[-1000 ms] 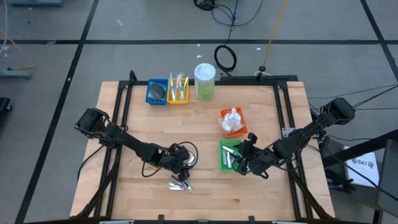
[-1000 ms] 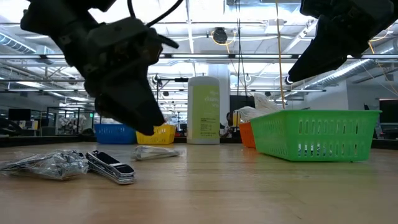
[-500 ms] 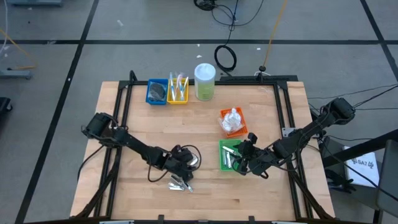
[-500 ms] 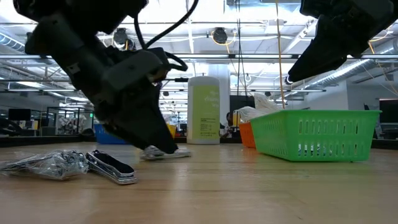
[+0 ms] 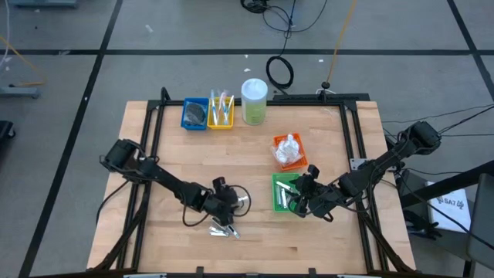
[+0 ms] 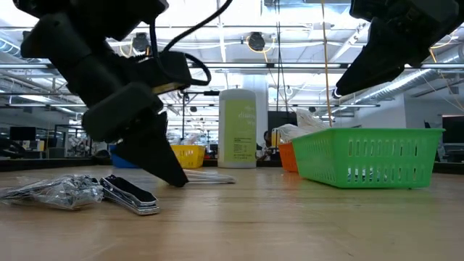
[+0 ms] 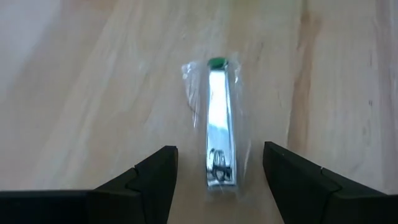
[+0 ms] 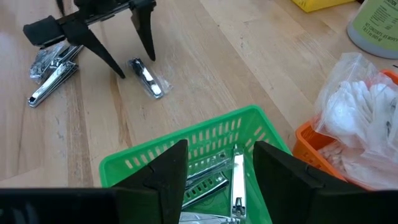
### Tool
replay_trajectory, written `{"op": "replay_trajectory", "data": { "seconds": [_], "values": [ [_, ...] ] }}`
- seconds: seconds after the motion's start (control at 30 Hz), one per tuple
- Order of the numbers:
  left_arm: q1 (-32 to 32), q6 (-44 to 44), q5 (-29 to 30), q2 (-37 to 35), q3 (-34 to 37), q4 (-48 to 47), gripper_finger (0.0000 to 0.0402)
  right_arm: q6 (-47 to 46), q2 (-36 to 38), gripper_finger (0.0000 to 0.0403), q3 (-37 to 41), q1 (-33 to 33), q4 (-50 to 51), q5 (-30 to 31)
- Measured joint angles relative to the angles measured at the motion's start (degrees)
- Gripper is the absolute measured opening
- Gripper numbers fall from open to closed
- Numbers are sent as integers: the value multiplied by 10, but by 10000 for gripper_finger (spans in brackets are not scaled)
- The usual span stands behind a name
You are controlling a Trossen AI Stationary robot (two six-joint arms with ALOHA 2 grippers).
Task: Pick & Place Travel size toiletries
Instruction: Put the nail cutter into the green bin
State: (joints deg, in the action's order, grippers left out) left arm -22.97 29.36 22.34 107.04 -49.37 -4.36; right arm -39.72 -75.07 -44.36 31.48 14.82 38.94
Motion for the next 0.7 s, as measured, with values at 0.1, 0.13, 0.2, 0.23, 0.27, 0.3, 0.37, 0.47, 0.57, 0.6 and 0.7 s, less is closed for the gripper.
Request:
{"op": "replay_trajectory", "data": {
  "seconds": [0.1, 0.13, 0.2, 0.23, 0.27, 0.3, 0.37, 0.47, 0.57, 0.6, 0.7],
  "values": [
    [0, -75, 9, 0, 1, 28, 234, 1, 0, 169, 0, 0, 0, 0],
    [1, -90, 12, 1, 1, 36, 234, 1, 0, 169, 0, 0, 0, 0],
    [1, -104, 14, 1, 1, 43, 234, 1, 0, 169, 0, 0, 0, 0],
    [1, -106, 14, 1, 1, 43, 234, 1, 0, 169, 0, 0, 0, 0],
    [1, -106, 14, 1, 1, 43, 234, 1, 0, 169, 0, 0, 0, 0],
    [1, -102, 14, 1, 1, 41, 234, 1, 0, 169, 0, 0, 0, 0],
    [3, -82, 3, 4, 1, 39, 234, 1, 0, 169, 0, 0, 0, 0],
    [9, -42, -22, 5, 1, 34, 234, 1, 0, 169, 0, 0, 0, 0],
    [15, -10, -41, 5, 1, 30, 234, 1, 0, 169, 0, 0, 0, 0],
    [17, -3, -43, 5, 1, 30, 232, 1, 0, 169, 0, 0, 0, 0],
    [21, -3, -57, 5, 1, 30, 213, 0, 0, 169, 0, 0, 0, 0]
  ]
}}
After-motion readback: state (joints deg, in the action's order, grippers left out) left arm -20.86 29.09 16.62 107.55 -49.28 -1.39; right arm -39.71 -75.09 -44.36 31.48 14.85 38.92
